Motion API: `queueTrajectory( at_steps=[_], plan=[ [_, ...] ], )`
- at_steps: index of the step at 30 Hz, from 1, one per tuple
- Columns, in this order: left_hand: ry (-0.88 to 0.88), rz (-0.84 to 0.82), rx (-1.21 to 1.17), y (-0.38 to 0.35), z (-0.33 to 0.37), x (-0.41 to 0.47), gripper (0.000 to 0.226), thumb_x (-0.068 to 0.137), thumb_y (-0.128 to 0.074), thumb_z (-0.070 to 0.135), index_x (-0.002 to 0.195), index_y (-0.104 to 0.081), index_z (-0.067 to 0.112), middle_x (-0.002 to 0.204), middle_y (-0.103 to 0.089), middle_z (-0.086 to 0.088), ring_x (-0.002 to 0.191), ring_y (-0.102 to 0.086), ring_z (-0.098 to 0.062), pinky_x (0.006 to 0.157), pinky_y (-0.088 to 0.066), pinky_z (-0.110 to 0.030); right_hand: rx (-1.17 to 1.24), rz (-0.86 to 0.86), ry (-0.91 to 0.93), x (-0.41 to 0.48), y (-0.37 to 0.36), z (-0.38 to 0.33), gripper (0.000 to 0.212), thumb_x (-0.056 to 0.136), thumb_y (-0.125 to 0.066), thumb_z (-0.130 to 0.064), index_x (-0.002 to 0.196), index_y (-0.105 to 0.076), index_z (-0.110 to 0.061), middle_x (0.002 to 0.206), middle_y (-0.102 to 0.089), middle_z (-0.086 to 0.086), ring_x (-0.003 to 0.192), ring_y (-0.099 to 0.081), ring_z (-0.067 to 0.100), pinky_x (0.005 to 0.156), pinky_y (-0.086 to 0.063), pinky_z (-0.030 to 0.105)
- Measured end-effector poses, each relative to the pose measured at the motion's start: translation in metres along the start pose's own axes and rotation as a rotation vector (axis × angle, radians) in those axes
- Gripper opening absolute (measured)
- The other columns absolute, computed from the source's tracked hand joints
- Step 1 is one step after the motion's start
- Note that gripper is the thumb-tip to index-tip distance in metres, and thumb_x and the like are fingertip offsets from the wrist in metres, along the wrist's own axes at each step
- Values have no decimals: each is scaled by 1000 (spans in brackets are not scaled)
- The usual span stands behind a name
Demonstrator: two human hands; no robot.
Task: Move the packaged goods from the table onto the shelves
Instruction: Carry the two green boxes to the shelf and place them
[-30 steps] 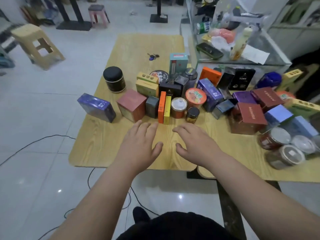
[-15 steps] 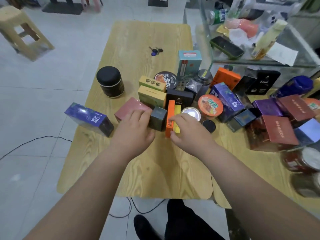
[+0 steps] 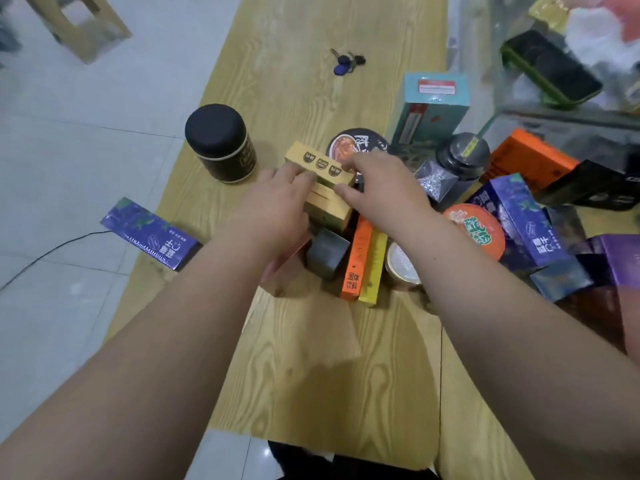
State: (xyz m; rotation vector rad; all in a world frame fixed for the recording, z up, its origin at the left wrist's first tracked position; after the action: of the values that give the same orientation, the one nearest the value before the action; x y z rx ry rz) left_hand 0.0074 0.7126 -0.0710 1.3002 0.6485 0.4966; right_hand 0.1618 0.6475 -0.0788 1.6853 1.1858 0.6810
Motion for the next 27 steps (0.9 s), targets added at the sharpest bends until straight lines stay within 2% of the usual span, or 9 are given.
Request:
queueTrajectory(
  at_steps=[9,12,16,18,19,21,23,25,27],
  plan=[
    [8,-25,-54,-16,-25,16,52,93,-63,15,141,-47,25,139,-48,-1,123,-47,-24,84,-39,-31,-15,-56,12,20,-8,10,42,87,-72,-45,124,-66,-28,110,-64,-4,104,-58,17,78,-46,32],
    [-53,37,-163,-8,-28,12,48,92,-67,18,137,-53,24,138,-48,-1,126,-47,-23,91,-42,-33,55,-63,-33,19,-8,10,34,81,-76,-41,110,-71,-25,101,-68,-4,95,-62,16,77,-51,32],
    [-38,119,-331,17,-41,-6,48,86,-74,17,131,-58,23,135,-48,-3,120,-48,-20,97,-42,-33,366,108,-61,9,15,3,30,80,-78,-31,108,-71,-25,94,-64,-14,85,-57,3,67,-38,3],
    [-29,193,-432,38,-47,-24,45,84,-77,18,123,-59,29,132,-49,-1,113,-45,-10,98,-41,-25,532,166,-89,0,30,-2,29,80,-78,-30,107,-68,-28,97,-65,-18,85,-59,-2,72,-40,0],
    [-19,228,-485,49,-49,-35,44,83,-78,19,119,-57,33,127,-51,3,107,-45,-5,94,-39,-16,622,180,-99,-5,36,-6,29,80,-78,-29,106,-66,-29,97,-67,-18,88,-62,-2,79,-45,4],
    [34,265,-654,65,-57,-60,42,84,-77,22,114,-53,38,111,-55,13,94,-50,2,81,-38,-6,788,190,-103,-14,46,-14,28,79,-78,-29,104,-65,-28,102,-73,-10,96,-69,5,92,-56,29],
    [90,299,-979,77,-67,-86,36,84,-74,30,110,-53,43,102,-60,16,92,-59,-2,82,-49,-19,934,190,-92,-27,55,-24,27,80,-74,-30,105,-66,-27,107,-75,-3,100,-71,13,91,-58,45],
    [151,351,-1275,79,-82,-110,32,84,-72,33,111,-56,42,108,-65,7,101,-67,-20,78,-58,-42,1054,174,-92,-42,58,-37,25,82,-72,-32,105,-66,-25,108,-75,1,101,-72,20,91,-57,55],
    [230,383,-1435,72,-93,-132,35,84,-73,35,115,-56,32,115,-66,-2,105,-68,-29,73,-59,-45,1080,135,-99,-57,54,-51,26,82,-70,-37,103,-66,-24,104,-75,3,97,-72,23,92,-56,55]
  ],
)
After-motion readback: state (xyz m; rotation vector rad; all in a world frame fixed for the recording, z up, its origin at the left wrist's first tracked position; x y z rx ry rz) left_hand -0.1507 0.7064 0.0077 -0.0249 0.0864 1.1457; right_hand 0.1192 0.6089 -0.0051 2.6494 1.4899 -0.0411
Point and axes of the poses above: each hand's wrist, its own x-axis towards the middle knuckle, its own y-axis out of the back of the hand, z = x × y, the point moved 4 cm from there along x, towards the middle knuckle
